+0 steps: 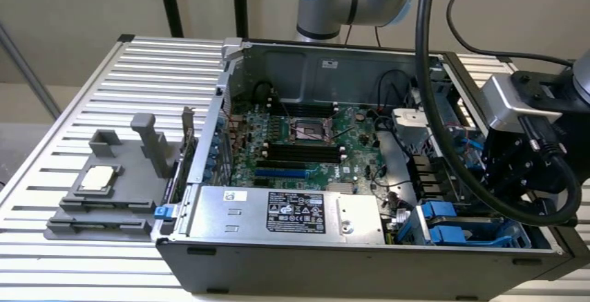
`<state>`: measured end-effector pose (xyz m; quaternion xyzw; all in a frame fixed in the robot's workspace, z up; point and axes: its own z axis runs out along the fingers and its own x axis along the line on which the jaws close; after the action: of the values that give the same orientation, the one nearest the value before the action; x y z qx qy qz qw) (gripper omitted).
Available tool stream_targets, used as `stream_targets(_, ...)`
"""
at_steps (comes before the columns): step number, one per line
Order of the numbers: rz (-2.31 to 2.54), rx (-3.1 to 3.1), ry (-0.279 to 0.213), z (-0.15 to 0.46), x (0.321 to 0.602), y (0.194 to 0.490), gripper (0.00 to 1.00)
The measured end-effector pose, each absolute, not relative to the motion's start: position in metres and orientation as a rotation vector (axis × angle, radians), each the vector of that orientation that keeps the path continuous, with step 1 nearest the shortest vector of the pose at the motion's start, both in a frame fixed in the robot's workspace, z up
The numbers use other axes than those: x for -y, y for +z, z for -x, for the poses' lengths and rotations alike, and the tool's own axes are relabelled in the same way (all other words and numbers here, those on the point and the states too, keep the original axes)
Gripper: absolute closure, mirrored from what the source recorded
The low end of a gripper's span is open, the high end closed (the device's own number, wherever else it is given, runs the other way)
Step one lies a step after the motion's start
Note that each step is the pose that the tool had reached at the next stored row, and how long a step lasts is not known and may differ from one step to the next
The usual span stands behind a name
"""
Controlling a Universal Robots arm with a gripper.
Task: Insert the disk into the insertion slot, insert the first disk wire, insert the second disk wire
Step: 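Insert the first disk wire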
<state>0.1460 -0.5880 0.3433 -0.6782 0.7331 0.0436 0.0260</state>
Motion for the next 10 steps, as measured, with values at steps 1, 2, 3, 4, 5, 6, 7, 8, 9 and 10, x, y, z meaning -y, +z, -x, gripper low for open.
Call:
stream_targets(1,2.096,-2.266,0.134,-0.1460,0.5881,0.3433,0.84)
stream_targets(2,2.097,-2.266,0.134,-0.1460,0.5881,0.3434,0.84)
stream_targets(3,2.097,-2.266,0.133,-0.1460,0.5882,0.3434,0.84)
stream_targets(4,2.097,-2.267,0.133,-0.1460,0.5882,0.3433,0.84)
stream_targets(5,2.097,-2.267,0.133,-0.1460,0.5882,0.3432,0.84)
stream_targets(6,2.097,-2.267,0.133,-0.1460,0.5881,0.3430,0.84)
stream_targets(7,2.097,-2.267,0.132,-0.1460,0.5881,0.3427,0.84)
stream_targets(8,2.097,-2.267,0.132,-0.1460,0.5881,0.3423,0.84)
stream_targets(9,2.097,-2.267,0.131,-0.1460,0.5881,0.3418,0.84)
stream_targets(10,2.097,-2.267,0.131,-0.1460,0.5881,0.3414,0.84)
